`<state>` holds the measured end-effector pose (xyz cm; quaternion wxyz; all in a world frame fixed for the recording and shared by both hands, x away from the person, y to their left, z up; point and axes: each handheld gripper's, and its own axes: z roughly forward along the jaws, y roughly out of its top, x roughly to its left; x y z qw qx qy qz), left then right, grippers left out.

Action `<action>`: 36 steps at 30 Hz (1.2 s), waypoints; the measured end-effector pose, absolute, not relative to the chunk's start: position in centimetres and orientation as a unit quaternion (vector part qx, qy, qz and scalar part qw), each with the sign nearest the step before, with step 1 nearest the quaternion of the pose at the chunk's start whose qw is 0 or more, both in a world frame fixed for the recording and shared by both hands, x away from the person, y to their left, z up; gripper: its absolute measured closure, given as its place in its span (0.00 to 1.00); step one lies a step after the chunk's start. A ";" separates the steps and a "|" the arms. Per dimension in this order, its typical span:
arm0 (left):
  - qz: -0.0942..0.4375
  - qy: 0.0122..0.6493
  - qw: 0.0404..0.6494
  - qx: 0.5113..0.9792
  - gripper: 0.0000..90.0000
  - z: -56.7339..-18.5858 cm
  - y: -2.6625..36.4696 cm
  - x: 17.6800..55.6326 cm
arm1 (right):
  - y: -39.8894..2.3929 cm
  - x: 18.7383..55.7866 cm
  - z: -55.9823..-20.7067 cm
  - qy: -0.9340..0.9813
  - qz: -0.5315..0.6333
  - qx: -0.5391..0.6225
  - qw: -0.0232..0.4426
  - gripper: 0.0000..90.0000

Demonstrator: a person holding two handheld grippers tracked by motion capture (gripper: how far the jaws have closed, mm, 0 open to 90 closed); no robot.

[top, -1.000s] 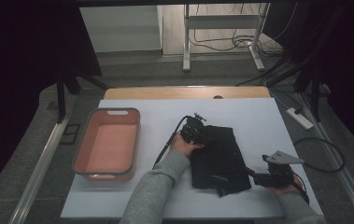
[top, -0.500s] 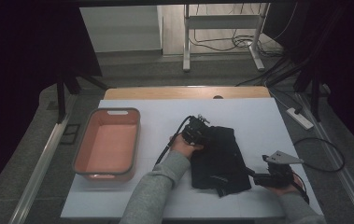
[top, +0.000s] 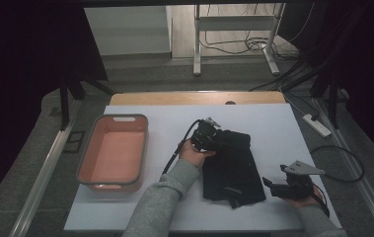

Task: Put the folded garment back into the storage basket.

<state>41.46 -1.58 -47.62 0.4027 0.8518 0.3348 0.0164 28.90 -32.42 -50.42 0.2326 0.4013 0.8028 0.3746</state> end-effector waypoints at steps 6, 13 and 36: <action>0.007 0.336 0.423 0.842 0.68 -47.1 -1.2 41.4 | -32.4 29.0 -50.4 0.804 0.375 0.400 0.231 0.20; -0.001 0.330 0.443 0.833 0.68 -46.1 -0.7 41.2 | -32.6 28.8 -50.4 0.802 0.374 0.403 0.234 0.20; 0.020 0.300 0.495 0.815 0.69 -40.7 0.2 39.9 | -32.9 28.8 -50.4 0.799 0.371 0.408 0.239 0.20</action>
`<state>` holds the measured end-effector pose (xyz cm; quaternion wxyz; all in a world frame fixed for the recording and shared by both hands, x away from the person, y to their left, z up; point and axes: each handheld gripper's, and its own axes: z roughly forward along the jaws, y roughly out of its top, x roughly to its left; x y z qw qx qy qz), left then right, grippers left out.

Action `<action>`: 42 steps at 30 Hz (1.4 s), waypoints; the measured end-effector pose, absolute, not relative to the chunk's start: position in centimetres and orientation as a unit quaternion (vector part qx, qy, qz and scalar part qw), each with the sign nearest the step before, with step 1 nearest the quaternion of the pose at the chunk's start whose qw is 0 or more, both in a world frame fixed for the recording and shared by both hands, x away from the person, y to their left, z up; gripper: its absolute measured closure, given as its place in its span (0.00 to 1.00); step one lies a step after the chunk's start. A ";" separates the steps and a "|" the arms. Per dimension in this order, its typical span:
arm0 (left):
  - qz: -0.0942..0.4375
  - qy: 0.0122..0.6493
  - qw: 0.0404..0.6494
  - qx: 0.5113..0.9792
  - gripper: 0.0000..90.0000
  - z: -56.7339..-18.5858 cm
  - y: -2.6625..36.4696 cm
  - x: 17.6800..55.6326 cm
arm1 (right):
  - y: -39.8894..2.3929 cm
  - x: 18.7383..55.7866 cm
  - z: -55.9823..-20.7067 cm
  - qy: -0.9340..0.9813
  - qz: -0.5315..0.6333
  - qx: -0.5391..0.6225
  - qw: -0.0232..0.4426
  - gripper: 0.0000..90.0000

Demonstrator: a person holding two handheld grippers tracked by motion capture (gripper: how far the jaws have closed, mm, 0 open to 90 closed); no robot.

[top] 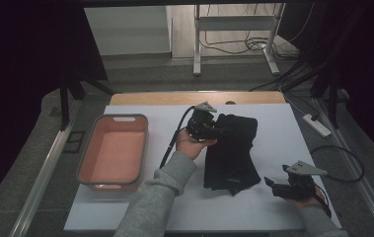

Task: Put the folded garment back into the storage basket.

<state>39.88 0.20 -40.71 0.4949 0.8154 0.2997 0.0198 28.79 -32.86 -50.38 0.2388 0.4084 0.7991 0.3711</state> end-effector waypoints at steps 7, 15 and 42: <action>0.028 0.295 0.508 0.809 0.69 -39.3 0.6 39.4 | -32.8 28.8 -50.4 0.798 0.371 0.410 0.239 0.20; 0.041 0.287 0.520 0.804 0.69 -37.9 1.3 38.9 | -32.8 28.8 -50.4 0.798 0.371 0.410 0.240 0.20; 0.074 0.287 0.548 0.782 0.69 -34.4 3.7 37.7 | -32.9 28.8 -50.4 0.797 0.369 0.413 0.242 0.20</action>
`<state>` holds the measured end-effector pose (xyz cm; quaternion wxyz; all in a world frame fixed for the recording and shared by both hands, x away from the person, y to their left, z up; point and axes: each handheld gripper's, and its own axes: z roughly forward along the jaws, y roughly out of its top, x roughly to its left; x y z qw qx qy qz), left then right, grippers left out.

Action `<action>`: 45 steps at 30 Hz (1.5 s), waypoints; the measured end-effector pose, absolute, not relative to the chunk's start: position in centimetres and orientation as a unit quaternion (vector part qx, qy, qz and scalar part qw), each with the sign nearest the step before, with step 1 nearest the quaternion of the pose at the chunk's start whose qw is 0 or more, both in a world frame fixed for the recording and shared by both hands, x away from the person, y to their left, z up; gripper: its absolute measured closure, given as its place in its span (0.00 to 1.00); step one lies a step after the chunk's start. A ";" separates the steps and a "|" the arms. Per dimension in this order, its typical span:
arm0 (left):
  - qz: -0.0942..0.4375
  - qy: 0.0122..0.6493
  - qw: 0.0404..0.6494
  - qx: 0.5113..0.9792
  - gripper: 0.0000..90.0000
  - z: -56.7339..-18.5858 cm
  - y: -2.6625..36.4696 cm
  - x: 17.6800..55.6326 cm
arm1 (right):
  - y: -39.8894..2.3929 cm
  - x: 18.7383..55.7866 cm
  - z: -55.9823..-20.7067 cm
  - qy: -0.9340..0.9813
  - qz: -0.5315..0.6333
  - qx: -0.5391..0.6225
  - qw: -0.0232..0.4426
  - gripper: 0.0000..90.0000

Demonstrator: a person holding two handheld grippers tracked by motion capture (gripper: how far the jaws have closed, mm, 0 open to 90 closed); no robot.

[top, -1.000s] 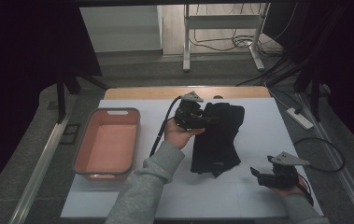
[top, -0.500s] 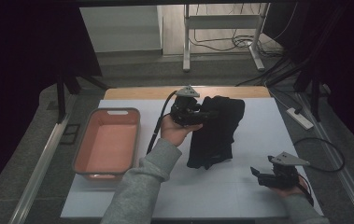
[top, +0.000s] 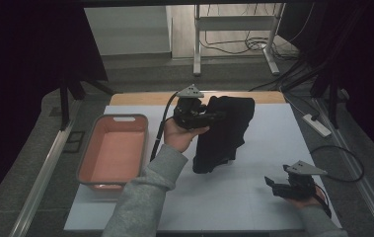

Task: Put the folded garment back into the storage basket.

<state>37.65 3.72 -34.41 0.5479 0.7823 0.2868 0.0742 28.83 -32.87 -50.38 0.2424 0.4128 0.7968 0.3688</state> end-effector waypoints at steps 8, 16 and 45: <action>0.081 0.291 0.550 0.778 0.69 -33.9 4.8 37.5 | -32.9 28.9 -50.4 0.797 0.368 0.414 0.242 0.20; 0.087 0.297 0.554 0.773 0.69 -33.5 5.7 37.3 | -32.9 28.9 -50.4 0.797 0.367 0.414 0.242 0.20; 0.115 0.317 0.565 0.753 0.69 -32.1 9.1 36.4 | -33.1 28.9 -50.3 0.790 0.376 0.422 0.240 0.20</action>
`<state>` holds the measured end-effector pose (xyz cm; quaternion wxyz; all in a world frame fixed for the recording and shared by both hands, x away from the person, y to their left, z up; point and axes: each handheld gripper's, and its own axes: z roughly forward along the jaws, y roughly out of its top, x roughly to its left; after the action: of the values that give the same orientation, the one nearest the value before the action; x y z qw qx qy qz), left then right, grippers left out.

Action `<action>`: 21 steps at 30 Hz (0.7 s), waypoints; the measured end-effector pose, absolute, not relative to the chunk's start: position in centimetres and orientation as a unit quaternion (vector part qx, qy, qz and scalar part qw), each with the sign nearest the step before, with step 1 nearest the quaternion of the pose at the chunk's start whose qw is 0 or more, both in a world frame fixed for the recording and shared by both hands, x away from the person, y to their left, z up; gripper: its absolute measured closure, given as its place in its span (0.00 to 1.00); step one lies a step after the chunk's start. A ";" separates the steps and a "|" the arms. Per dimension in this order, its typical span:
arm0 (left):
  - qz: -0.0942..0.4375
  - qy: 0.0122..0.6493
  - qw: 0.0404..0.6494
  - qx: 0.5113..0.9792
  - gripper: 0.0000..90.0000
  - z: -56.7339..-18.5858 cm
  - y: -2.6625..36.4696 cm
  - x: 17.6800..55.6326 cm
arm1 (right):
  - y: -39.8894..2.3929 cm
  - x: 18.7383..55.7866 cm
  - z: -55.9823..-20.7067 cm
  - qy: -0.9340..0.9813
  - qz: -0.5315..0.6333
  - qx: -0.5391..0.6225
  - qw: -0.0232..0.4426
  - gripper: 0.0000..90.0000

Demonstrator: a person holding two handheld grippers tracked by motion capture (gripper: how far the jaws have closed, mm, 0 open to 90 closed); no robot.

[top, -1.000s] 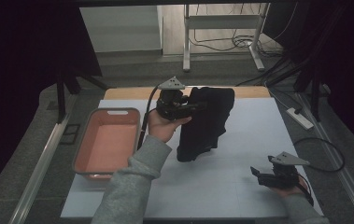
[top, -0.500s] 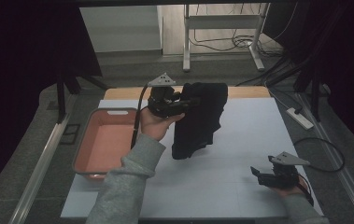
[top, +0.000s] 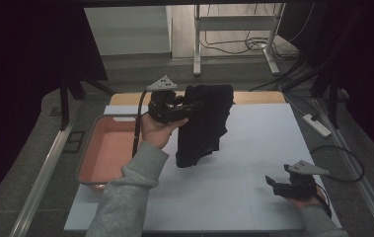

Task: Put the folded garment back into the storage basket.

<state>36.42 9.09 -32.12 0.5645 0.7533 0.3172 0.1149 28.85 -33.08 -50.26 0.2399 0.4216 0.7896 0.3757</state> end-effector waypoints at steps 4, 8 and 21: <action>0.117 0.320 0.567 0.750 0.69 -32.0 9.5 36.3 | -33.1 28.9 -50.3 0.790 0.375 0.421 0.240 0.20; 0.119 0.322 0.569 0.747 0.69 -31.9 10.0 36.1 | -33.1 28.9 -50.3 0.790 0.374 0.422 0.240 0.20; 0.131 0.330 0.572 0.739 0.69 -31.4 11.7 35.6 | -33.1 28.9 -50.3 0.790 0.373 0.423 0.241 0.20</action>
<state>35.60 11.66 -31.44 0.5721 0.7393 0.3304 0.1306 28.86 -33.10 -50.33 0.2412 0.4227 0.7901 0.3727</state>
